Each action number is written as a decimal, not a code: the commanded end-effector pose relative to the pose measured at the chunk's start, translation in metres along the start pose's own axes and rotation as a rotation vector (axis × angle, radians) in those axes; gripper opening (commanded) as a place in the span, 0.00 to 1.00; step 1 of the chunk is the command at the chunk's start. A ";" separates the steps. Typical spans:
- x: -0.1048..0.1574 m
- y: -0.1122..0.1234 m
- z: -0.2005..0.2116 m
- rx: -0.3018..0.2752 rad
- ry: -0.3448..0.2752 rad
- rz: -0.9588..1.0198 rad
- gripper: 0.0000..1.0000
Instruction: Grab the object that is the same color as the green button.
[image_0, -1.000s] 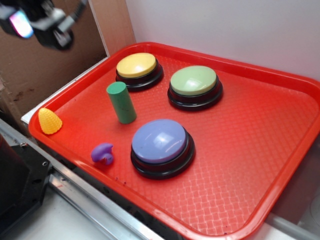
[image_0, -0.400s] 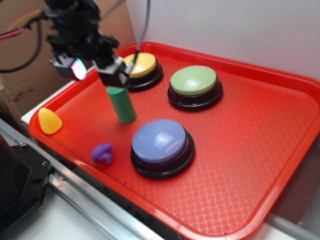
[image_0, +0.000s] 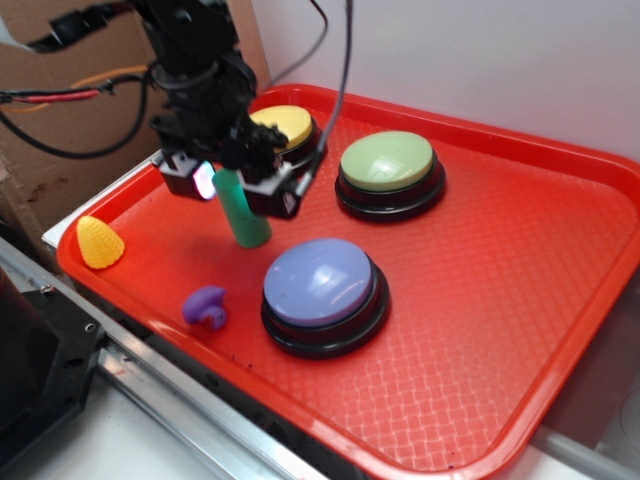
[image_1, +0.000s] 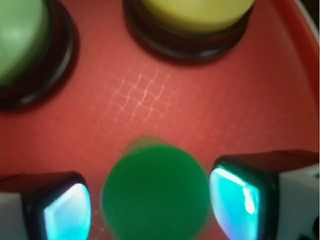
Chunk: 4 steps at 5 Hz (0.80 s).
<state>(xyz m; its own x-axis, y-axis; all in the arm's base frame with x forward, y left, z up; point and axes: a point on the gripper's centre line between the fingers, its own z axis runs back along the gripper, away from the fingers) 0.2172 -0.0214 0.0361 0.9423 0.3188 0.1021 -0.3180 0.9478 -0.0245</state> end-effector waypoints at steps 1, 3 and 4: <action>0.013 0.002 -0.003 0.008 -0.040 0.013 0.20; 0.016 0.009 0.037 0.005 -0.026 -0.108 0.00; 0.017 0.016 0.087 0.034 0.019 -0.173 0.00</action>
<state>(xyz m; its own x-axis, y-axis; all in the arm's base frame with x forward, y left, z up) 0.2114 -0.0054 0.1107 0.9857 0.1648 0.0355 -0.1659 0.9857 0.0308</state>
